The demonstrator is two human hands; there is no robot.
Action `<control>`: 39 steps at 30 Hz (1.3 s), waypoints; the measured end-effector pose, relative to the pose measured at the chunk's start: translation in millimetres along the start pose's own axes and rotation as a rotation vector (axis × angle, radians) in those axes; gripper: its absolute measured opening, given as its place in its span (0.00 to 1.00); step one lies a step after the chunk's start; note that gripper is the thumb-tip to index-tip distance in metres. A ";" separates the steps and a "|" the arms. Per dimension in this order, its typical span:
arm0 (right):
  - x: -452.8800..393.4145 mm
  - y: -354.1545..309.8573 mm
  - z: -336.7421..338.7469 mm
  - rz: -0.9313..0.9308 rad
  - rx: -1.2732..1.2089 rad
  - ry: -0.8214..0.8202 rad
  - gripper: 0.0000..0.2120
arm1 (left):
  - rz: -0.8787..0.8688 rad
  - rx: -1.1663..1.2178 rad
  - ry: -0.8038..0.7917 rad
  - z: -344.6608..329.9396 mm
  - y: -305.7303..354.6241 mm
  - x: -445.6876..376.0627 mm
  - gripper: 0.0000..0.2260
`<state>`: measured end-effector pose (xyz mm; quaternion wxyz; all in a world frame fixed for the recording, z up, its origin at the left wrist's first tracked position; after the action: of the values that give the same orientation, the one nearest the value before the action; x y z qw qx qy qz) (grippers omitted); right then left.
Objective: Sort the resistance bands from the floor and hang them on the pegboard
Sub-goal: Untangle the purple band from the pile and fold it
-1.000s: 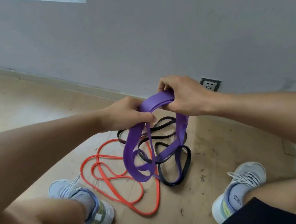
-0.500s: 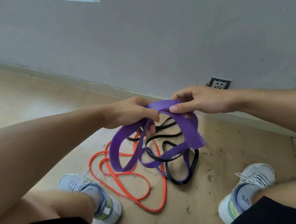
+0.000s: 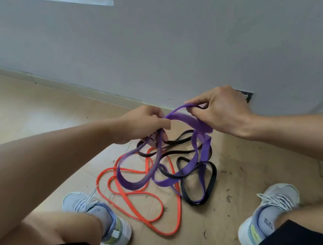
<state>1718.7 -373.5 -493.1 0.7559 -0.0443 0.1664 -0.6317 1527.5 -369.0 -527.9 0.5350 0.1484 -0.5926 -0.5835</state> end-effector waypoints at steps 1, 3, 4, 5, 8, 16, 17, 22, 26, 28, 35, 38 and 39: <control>-0.2 -1.1 -1.5 0.019 -0.007 -0.012 0.10 | -0.020 0.010 0.053 5.0 0.3 -1.0 0.11; -0.7 -2.9 -10.4 0.073 -0.054 -0.110 0.14 | -0.079 0.029 0.101 12.4 2.8 -1.5 0.09; -0.1 -4.7 -17.7 0.101 -0.092 -0.206 0.17 | -0.108 0.034 0.101 14.4 4.7 -0.7 0.09; 1.8 -6.9 -26.6 0.124 -0.141 -0.321 0.22 | -0.135 0.027 0.091 15.6 6.4 0.5 0.10; 8.7 -11.7 -44.7 0.188 -0.231 -0.503 0.34 | -0.187 -0.025 0.035 13.4 10.2 5.8 0.11; 11.5 -15.2 -50.6 0.186 -0.244 -0.440 0.20 | -0.193 -0.088 -0.079 4.3 15.7 16.2 0.16; 10.8 -13.2 -50.8 0.181 -0.260 -0.427 0.18 | -0.190 -0.085 -0.080 5.7 16.0 16.7 0.16; 9.2 -14.6 -44.8 0.141 -0.254 -0.456 0.22 | -0.203 -0.068 -0.078 0.5 23.0 23.7 0.19; 10.6 -20.6 -44.9 0.169 -0.241 -0.480 0.17 | -0.225 0.126 -0.105 -8.2 35.9 29.6 0.20; 12.6 -24.8 -44.8 0.204 -0.274 -0.488 0.17 | -0.223 0.261 -0.135 -12.0 40.6 32.1 0.18; 20.9 -21.4 -46.7 0.158 -0.315 -0.544 0.14 | -0.224 0.585 -0.128 -1.3 39.7 29.1 0.12; 21.2 -17.6 -51.9 0.130 -0.289 -0.541 0.15 | -0.207 0.679 -0.189 4.2 36.5 28.8 0.09; 21.5 -17.4 -53.4 0.135 -0.298 -0.549 0.14 | -0.203 0.682 -0.184 6.8 35.6 28.4 0.08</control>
<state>1689.1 -390.1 -542.7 0.7980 -0.3121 0.0494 -0.5132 1527.2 -378.3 -482.8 0.3385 0.3231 -0.7811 -0.4133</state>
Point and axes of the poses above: each hand's wrist, its own x-axis away from the middle knuckle, its own z-axis out of the back of the hand, y = z × x, the point moved 6 cm from there along -x, towards the middle knuckle, and after that the axes turned 10 degrees about x, right-handed, at the moved point
